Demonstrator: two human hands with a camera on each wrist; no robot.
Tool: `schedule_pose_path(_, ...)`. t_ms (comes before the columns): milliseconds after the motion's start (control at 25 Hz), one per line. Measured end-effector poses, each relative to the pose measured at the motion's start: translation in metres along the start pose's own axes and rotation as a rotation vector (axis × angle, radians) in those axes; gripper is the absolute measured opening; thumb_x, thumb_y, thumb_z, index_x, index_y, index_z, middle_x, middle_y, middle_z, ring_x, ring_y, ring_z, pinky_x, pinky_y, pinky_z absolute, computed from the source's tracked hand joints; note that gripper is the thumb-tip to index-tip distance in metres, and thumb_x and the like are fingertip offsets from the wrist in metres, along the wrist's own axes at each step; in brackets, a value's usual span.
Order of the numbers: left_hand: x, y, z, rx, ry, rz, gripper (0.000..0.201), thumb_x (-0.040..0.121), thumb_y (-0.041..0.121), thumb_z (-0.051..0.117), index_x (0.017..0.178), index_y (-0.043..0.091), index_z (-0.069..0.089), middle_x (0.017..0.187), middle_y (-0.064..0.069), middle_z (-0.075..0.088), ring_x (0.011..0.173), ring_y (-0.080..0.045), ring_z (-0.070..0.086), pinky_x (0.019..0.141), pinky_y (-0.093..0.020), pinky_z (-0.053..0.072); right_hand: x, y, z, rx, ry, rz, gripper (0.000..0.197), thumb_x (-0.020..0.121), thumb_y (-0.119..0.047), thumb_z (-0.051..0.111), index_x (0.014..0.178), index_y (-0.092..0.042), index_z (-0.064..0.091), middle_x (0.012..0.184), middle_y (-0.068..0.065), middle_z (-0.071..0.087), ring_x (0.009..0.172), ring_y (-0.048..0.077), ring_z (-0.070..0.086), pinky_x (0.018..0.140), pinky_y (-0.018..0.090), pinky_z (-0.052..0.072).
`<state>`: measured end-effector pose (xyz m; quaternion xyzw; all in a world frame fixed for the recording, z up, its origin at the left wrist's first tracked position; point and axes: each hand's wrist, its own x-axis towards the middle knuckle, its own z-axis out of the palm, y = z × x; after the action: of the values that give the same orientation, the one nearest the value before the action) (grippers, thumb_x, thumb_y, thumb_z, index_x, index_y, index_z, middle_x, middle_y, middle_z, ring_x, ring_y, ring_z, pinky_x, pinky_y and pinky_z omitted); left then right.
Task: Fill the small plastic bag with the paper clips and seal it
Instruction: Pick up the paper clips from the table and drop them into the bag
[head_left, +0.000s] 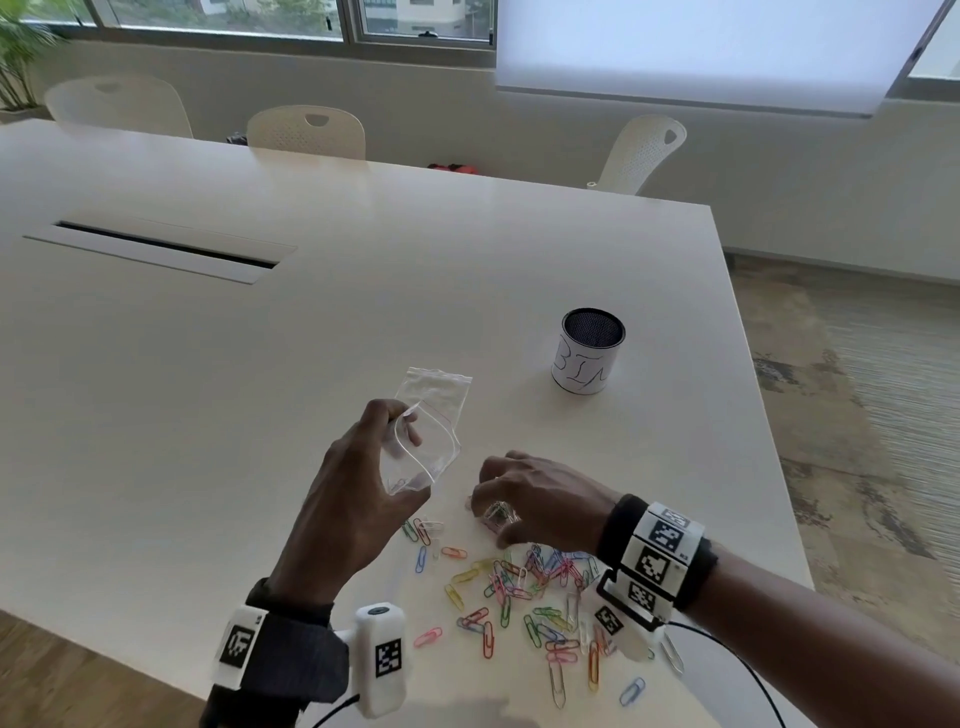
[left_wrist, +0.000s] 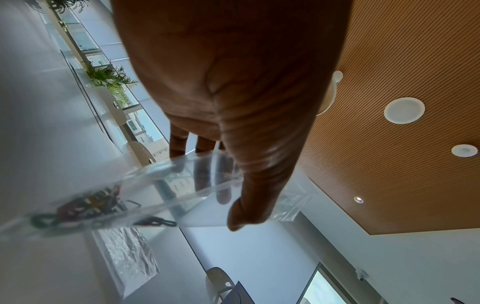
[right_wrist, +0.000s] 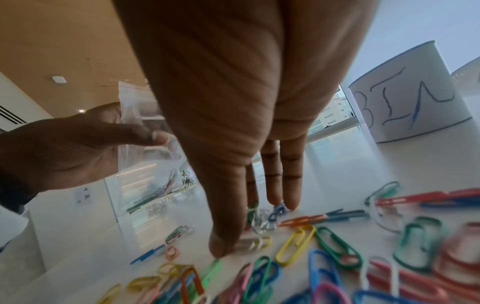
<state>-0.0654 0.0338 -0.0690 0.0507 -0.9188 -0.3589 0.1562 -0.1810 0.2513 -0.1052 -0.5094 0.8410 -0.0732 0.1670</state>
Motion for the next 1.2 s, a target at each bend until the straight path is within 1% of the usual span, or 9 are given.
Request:
schedule_pose_path(120, 0.001, 0.0, 0.004, 0.0, -0.016, 0.01, 0.057, 0.081, 0.017, 0.089, 0.119, 0.033, 0.05, 0.108, 0.021, 0.064, 0.099, 0.0, 0.062, 0.073, -0.018, 0.046, -0.005, -0.002, 0.003, 0.046, 0.093, -0.023, 0.017, 0.099, -0.02, 0.068, 0.115, -0.018, 0.074, 0.119, 0.001, 0.068, 0.103, 0.016, 0.065, 0.091, 0.035, 0.06)
schedule_pose_path(360, 0.002, -0.003, 0.013, 0.017, -0.056, 0.01, 0.058, 0.081, 0.017, 0.089, 0.121, 0.034, 0.05, 0.108, 0.023, 0.062, 0.097, 0.003, 0.061, 0.073, -0.018, 0.046, -0.006, -0.011, 0.008, -0.032, 0.149, 0.009, 0.018, 0.105, -0.009, 0.056, 0.105, -0.006, 0.074, 0.095, 0.006, 0.064, 0.078, 0.018, 0.067, 0.069, 0.029, 0.061)
schedule_pose_path(480, 0.002, -0.003, 0.018, 0.02, -0.071, 0.013, 0.058, 0.081, 0.018, 0.089, 0.12, 0.032, 0.05, 0.107, 0.022, 0.062, 0.088, 0.005, 0.059, 0.07, -0.015, 0.042, -0.004, -0.009, 0.008, 0.031, 0.156, 0.074, 0.016, 0.101, -0.001, 0.059, 0.095, -0.002, 0.074, 0.094, 0.009, 0.067, 0.072, 0.017, 0.067, 0.061, 0.021, 0.055)
schedule_pose_path(560, 0.001, -0.003, 0.021, 0.018, -0.08, 0.012, 0.057, 0.081, 0.017, 0.089, 0.12, 0.032, 0.051, 0.107, 0.021, 0.062, 0.084, 0.005, 0.058, 0.069, -0.015, 0.041, -0.005, -0.003, 0.005, 0.129, 0.183, 0.143, 0.013, 0.096, 0.002, 0.065, 0.09, -0.002, 0.076, 0.095, 0.01, 0.072, 0.075, 0.018, 0.069, 0.061, 0.018, 0.054)
schedule_pose_path(720, 0.001, -0.004, 0.027, 0.015, -0.099, 0.009, 0.058, 0.08, 0.016, 0.09, 0.121, 0.032, 0.051, 0.107, 0.019, 0.063, 0.084, 0.001, 0.06, 0.07, -0.015, 0.042, -0.014, 0.01, -0.005, 0.352, 0.25, 0.218, 0.003, 0.089, -0.007, 0.079, 0.091, -0.009, 0.081, 0.091, 0.004, 0.079, 0.072, 0.009, 0.071, 0.063, 0.006, 0.051)
schedule_pose_path(840, 0.001, -0.006, 0.033, 0.013, -0.116, 0.015, 0.059, 0.08, 0.017, 0.09, 0.121, 0.031, 0.051, 0.107, 0.019, 0.062, 0.083, -0.001, 0.06, 0.071, -0.016, 0.044, -0.022, 0.015, -0.017, 0.59, 0.305, 0.267, 0.006, 0.085, -0.01, 0.084, 0.09, -0.007, 0.082, 0.086, 0.003, 0.081, 0.076, 0.015, 0.077, 0.071, 0.017, 0.062)
schedule_pose_path(960, 0.001, -0.008, 0.037, 0.009, -0.123, 0.032, 0.06, 0.08, 0.02, 0.091, 0.121, 0.033, 0.049, 0.107, 0.021, 0.061, 0.095, -0.003, 0.061, 0.075, -0.021, 0.05, -0.03, 0.012, -0.032, 0.823, 0.339, 0.263, 0.01, 0.085, -0.008, 0.084, 0.093, -0.003, 0.08, 0.088, 0.01, 0.082, 0.085, 0.025, 0.08, 0.083, 0.034, 0.066)
schedule_pose_path(1080, 0.001, -0.008, 0.041, 0.008, -0.123, 0.041, 0.059, 0.081, 0.021, 0.089, 0.12, 0.035, 0.048, 0.106, 0.02, 0.061, 0.099, -0.003, 0.062, 0.08, -0.025, 0.054, -0.032, 0.0, -0.048, 0.951, 0.387, 0.23, 0.011, 0.085, -0.009, 0.085, 0.094, -0.005, 0.08, 0.088, 0.011, 0.082, 0.087, 0.029, 0.08, 0.087, 0.038, 0.065)
schedule_pose_path(1200, 0.002, -0.006, 0.043, 0.009, -0.121, 0.051, 0.058, 0.081, 0.021, 0.088, 0.12, 0.036, 0.048, 0.106, 0.016, 0.063, 0.097, -0.007, 0.063, 0.081, -0.03, 0.057, -0.027, -0.013, -0.059, 0.964, 0.422, 0.193, 0.012, 0.085, -0.009, 0.085, 0.094, -0.005, 0.08, 0.086, 0.011, 0.082, 0.082, 0.023, 0.079, 0.084, 0.036, 0.066)
